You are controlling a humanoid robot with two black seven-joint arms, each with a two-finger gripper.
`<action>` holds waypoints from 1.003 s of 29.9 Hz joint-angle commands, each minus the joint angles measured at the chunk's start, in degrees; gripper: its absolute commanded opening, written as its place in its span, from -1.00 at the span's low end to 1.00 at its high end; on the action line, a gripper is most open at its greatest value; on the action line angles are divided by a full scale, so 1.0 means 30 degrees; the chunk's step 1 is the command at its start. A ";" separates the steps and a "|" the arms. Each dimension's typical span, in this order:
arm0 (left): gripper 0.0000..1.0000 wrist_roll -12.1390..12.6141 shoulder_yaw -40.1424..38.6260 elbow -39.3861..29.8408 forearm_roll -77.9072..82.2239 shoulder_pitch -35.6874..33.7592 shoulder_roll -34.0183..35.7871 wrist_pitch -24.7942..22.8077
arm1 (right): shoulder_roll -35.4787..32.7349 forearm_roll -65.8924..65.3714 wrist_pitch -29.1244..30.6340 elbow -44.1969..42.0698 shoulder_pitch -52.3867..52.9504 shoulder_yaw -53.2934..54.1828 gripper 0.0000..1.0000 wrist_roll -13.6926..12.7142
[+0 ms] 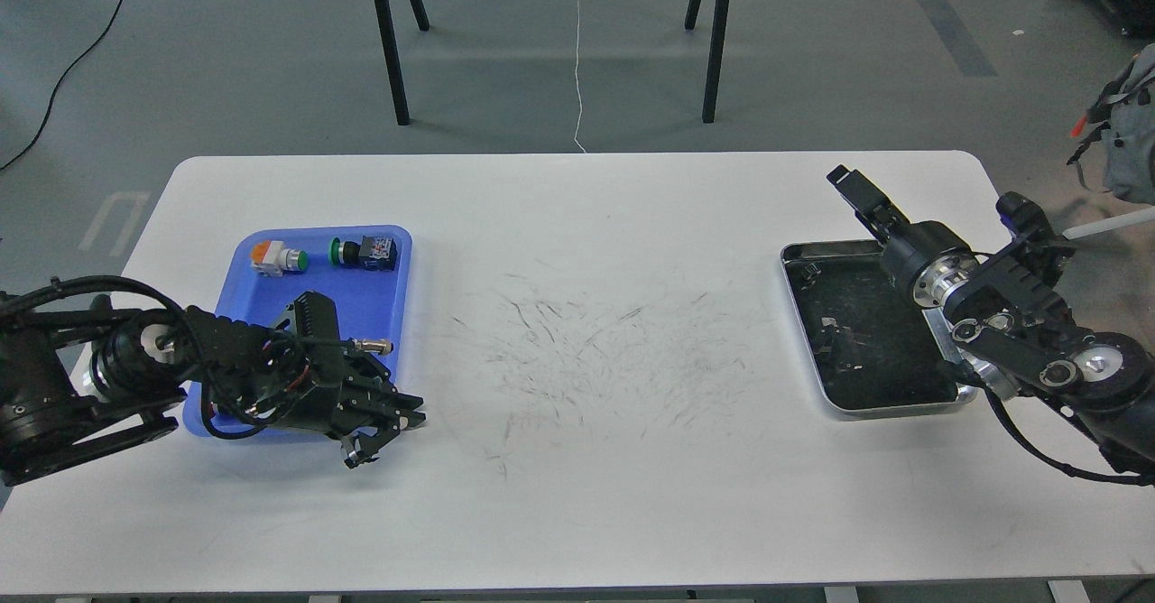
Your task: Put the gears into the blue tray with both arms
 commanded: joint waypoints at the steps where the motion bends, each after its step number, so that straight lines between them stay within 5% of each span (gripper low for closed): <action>1: -0.79 0.0004 -0.0127 -0.0196 0.0000 -0.0026 0.0033 0.0072 | 0.0000 0.0001 -0.0001 0.0002 0.0009 0.0001 0.76 0.0000; 19: -0.79 0.0004 -0.1328 -0.0401 0.0000 -0.2893 -0.0172 0.0072 | 0.0000 0.0001 -0.0001 0.0031 0.0009 0.0030 0.76 0.0000; 30: -0.78 0.0004 -0.3466 0.2173 0.0000 -0.3279 0.0063 0.0276 | 0.0000 0.0001 -0.0001 0.0060 0.0068 0.0060 0.76 0.0000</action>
